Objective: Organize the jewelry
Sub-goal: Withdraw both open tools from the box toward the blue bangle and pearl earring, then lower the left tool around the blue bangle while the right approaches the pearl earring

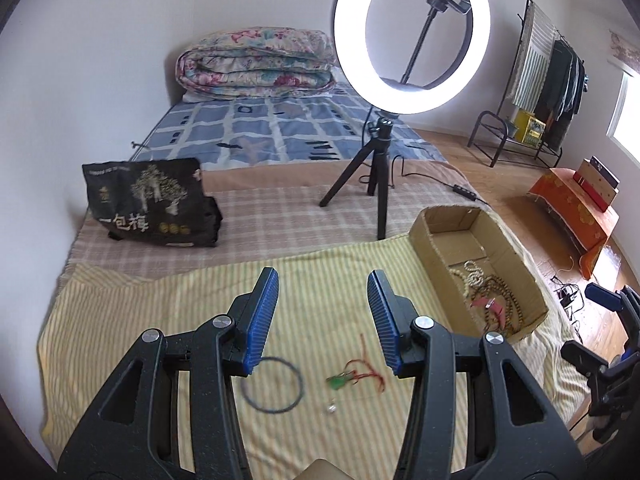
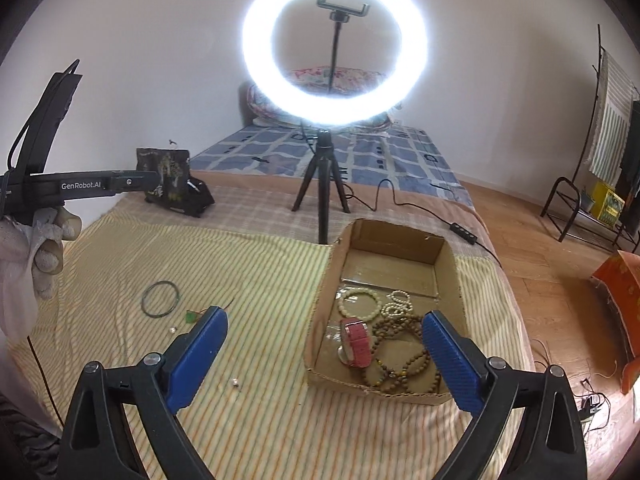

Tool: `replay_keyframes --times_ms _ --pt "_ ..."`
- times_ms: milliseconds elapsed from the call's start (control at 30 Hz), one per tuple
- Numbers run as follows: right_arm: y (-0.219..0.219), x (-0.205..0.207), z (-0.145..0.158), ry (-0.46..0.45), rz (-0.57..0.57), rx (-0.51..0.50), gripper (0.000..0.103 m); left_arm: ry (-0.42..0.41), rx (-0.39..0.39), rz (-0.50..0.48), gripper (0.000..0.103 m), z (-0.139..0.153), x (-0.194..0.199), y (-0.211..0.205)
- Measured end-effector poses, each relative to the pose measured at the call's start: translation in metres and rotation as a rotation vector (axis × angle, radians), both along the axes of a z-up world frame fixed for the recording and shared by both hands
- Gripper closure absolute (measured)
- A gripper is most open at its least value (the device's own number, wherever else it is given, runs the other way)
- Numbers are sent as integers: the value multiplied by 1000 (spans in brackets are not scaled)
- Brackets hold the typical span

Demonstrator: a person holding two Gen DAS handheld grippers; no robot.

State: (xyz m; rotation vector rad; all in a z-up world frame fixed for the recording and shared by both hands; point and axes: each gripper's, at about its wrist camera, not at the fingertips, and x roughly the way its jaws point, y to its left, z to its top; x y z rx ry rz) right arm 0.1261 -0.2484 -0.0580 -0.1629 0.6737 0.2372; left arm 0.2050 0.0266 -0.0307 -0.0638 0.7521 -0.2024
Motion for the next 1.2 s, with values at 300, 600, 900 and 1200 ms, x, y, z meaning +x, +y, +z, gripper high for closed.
replay_keyframes --times_ms 300,600,900,1200 --pt "27 -10 -21 45 63 -33 5 76 -26 37 35 -33 -7 42" --pt "43 -8 -55 127 110 -32 5 185 -8 -13 33 -88 -3 36" --pt "46 5 -79 185 117 -29 5 244 126 -92 33 -137 -2 12" --pt "52 16 -97 231 137 -33 5 268 161 -78 32 -156 6 10"
